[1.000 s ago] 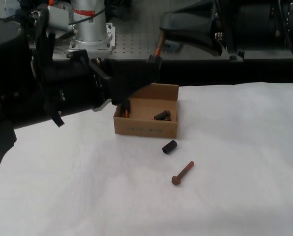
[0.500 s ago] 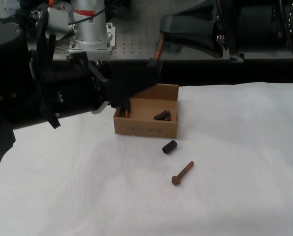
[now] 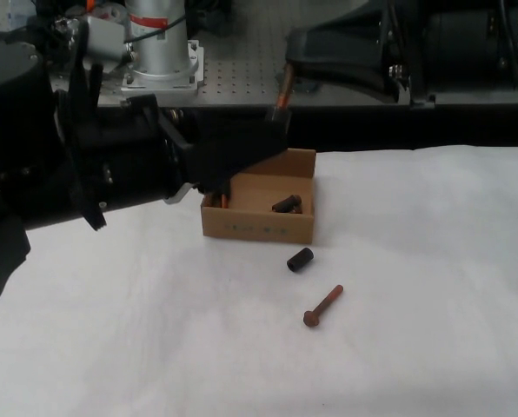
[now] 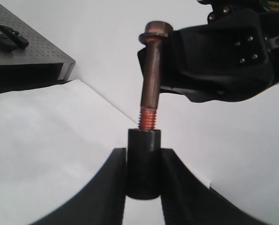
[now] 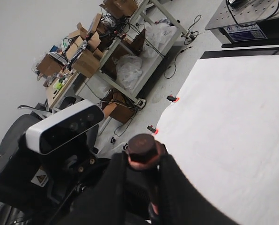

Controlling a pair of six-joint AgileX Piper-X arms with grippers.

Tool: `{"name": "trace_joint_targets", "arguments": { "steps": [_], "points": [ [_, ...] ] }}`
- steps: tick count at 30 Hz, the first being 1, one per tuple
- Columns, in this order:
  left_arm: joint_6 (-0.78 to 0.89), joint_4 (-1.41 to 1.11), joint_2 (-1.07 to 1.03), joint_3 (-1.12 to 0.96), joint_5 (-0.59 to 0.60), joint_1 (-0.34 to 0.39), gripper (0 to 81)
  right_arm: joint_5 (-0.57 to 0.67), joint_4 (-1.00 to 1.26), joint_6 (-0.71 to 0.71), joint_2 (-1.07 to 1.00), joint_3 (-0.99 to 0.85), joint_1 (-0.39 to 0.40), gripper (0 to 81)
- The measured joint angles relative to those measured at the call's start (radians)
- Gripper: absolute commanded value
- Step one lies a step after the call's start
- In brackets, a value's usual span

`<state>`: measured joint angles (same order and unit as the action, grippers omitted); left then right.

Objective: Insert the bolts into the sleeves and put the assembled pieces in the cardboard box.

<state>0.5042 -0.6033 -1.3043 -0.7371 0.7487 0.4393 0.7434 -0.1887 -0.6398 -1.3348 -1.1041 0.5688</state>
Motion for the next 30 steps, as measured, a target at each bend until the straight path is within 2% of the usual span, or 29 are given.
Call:
{"name": "trace_joint_targets", "arguments": {
  "steps": [13,14,15,18,20,24,30],
  "points": [
    [0.021,-0.005,0.000,0.000,0.033,0.000,0.6,0.032,0.010,0.015,0.000,0.000,-0.002,0.9],
    [0.021,-0.005,0.000,0.000,0.033,0.000,0.6,0.031,0.012,0.017,0.000,0.000,-0.002,2.4],
    [0.021,-0.005,0.000,0.000,0.033,0.000,0.6,0.028,0.012,0.025,0.000,0.000,-0.002,7.5],
    [0.021,-0.005,0.000,0.000,0.033,0.000,0.6,0.025,0.012,0.031,0.000,0.000,-0.002,29.8],
    [0.027,-0.021,0.000,0.000,0.005,-0.005,0.6,0.026,0.004,0.037,0.000,0.000,-0.002,38.5],
    [0.026,-0.035,0.000,-0.003,-0.017,-0.012,0.6,0.026,-0.040,0.044,0.000,0.009,0.004,34.9],
    [0.026,-0.045,0.000,-0.003,-0.027,-0.015,0.6,0.026,-0.053,0.049,0.000,0.009,0.004,34.7]
  ]
}}
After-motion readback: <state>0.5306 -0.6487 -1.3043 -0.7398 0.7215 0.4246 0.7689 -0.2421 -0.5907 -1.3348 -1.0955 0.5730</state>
